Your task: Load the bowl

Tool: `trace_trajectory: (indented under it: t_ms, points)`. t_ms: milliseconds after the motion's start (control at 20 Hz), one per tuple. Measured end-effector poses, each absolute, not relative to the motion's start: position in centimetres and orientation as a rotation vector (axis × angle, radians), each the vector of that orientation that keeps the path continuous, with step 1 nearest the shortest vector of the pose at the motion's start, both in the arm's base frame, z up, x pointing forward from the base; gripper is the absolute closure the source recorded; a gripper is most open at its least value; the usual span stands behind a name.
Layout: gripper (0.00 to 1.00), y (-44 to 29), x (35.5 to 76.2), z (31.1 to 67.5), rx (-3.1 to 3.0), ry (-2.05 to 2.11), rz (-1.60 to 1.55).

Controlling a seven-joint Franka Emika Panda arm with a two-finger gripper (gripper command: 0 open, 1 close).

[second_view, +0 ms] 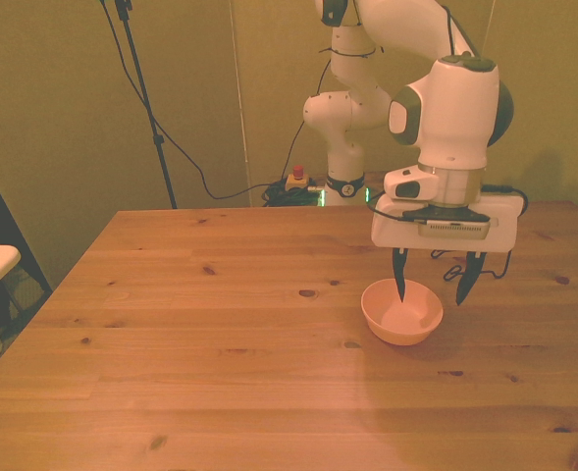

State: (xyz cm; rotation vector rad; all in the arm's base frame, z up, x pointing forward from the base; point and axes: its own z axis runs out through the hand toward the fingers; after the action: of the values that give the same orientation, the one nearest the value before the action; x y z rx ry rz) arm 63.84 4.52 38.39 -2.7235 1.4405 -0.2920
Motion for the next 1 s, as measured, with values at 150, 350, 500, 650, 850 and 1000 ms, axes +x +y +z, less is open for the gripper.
trace_trajectory:
  t_ms: [150, 350, 500, 650, 850, 1000]
  points:
    - [1.00, 5.2, 64.7, 37.2, -2.736, 1.436, -0.280]
    - [1.00, 5.5, 65.1, 36.7, -2.745, 1.437, -0.270]
    - [1.00, 5.4, 65.1, 36.7, -2.749, 1.442, -0.260]
    - [1.00, 5.4, 65.2, 36.7, -2.748, 1.444, -0.258]
    - [1.00, 5.4, 65.3, 36.5, -2.750, 1.445, -0.254]
    - [1.00, 5.5, 65.3, 36.4, -2.751, 1.443, -0.253]
